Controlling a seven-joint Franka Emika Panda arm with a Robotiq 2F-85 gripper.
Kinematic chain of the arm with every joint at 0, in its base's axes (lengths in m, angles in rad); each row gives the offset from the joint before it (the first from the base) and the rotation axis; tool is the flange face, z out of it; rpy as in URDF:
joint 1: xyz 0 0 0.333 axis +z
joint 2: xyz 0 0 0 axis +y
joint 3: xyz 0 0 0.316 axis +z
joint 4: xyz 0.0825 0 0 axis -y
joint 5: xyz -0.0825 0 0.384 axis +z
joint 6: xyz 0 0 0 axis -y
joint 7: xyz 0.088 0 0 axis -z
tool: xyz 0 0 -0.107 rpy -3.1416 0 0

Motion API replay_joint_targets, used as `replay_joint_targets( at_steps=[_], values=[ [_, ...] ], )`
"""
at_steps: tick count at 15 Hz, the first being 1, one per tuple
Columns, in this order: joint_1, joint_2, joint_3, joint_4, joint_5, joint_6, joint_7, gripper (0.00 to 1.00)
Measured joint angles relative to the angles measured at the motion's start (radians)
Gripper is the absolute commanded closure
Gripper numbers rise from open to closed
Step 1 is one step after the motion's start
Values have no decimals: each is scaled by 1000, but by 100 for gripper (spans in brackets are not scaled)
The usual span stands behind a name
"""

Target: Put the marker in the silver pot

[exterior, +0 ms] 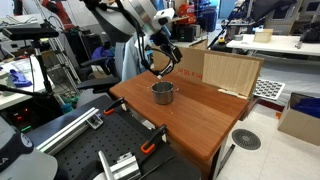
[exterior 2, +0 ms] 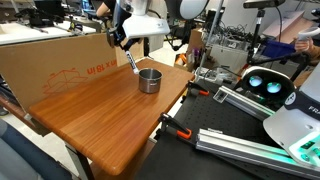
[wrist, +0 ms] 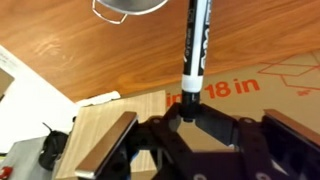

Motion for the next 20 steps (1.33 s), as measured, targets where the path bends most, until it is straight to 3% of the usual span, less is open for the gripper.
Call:
replay_joint_targets(
  at_steps=[9,19,20],
  values=[
    [53,-27,-94,-42,-211,37,167,94],
    [50,-2,-96,-105,-213,37,174,94],
    [48,5,-96,-105,-212,37,174,51]
  ],
)
